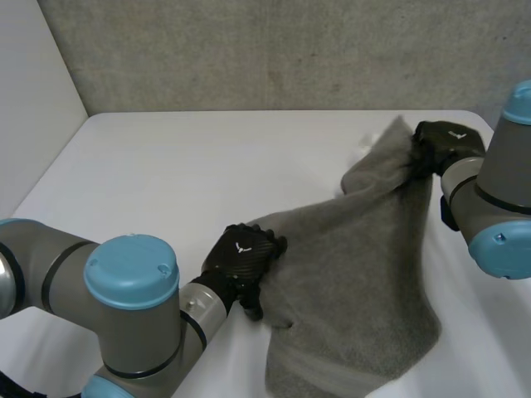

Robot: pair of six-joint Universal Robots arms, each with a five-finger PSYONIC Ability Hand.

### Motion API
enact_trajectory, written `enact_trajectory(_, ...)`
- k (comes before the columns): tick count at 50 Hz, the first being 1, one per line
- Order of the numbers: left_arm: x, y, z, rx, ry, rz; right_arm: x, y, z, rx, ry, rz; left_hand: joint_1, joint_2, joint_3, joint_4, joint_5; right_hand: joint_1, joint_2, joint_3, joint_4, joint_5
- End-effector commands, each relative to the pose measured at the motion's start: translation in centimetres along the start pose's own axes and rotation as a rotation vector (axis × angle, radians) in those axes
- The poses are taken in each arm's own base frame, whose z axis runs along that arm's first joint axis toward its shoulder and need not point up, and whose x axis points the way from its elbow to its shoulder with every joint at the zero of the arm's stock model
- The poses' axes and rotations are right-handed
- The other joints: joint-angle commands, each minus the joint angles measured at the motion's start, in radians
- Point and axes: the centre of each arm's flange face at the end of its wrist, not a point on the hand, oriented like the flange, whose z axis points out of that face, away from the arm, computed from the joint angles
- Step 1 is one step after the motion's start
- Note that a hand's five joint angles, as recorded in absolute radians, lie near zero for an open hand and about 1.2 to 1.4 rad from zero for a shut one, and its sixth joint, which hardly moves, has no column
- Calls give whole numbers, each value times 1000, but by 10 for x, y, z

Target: Fold the towel.

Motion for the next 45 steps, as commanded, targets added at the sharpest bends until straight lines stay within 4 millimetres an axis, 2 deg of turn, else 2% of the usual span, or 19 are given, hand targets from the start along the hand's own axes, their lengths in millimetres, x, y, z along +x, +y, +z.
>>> enact_trajectory(1,-1,-11,-13,37,-1,-1,10,-2,11,44,50,-8,-216,-222,-219,-220,-220,73,77,58,60,60)
enact_trajectory(4,1,-16,-17,65,5,3,11,10,17,11,53,-40,-231,-237,-234,-234,-235,73,77,58,60,60)
enact_trajectory(7,7,-16,-20,76,24,10,13,14,20,3,61,-56,-228,-234,-231,-231,-232,73,77,58,60,60)
enact_trajectory(10,13,-13,-23,68,45,14,18,13,23,7,74,-57,-225,-231,-228,-228,-229,73,77,58,60,60)
enact_trajectory(12,25,-6,-30,52,104,21,23,12,25,10,86,-56,-225,-231,-228,-228,-229,73,77,58,60,60)
enact_trajectory(20,39,-2,-47,55,239,45,44,8,37,16,133,-73,-207,-213,-211,-211,-211,73,77,58,60,60)
enact_trajectory(29,44,5,-46,54,274,189,49,14,42,-3,142,-77,-134,-140,-137,-137,-138,73,77,58,60,60)
enact_trajectory(31,46,10,-42,42,282,214,49,14,42,-5,142,-78,181,175,178,178,177,73,77,58,60,60)
enact_trajectory(32,46,10,-42,42,282,214,49,14,42,-5,142,-78,183,177,180,180,179,73,77,58,60,60)
enact_trajectory(34,49,10,-38,48,288,217,48,15,42,-8,139,-78,793,787,790,790,789,73,77,58,60,60)
enact_trajectory(35,49,10,-38,48,288,217,48,15,42,-8,139,-78,797,791,793,793,793,73,77,58,60,60)
enact_trajectory(36,49,10,-36,49,286,216,48,14,41,-8,137,-80,965,959,962,962,961,73,77,58,60,60)
enact_trajectory(43,44,16,-30,31,270,217,39,14,35,-28,83,-86,966,961,963,963,963,73,77,58,60,60)
enact_trajectory(45,32,17,-25,21,233,208,37,14,32,-43,60,-85,966,961,963,963,963,73,77,58,60,60)
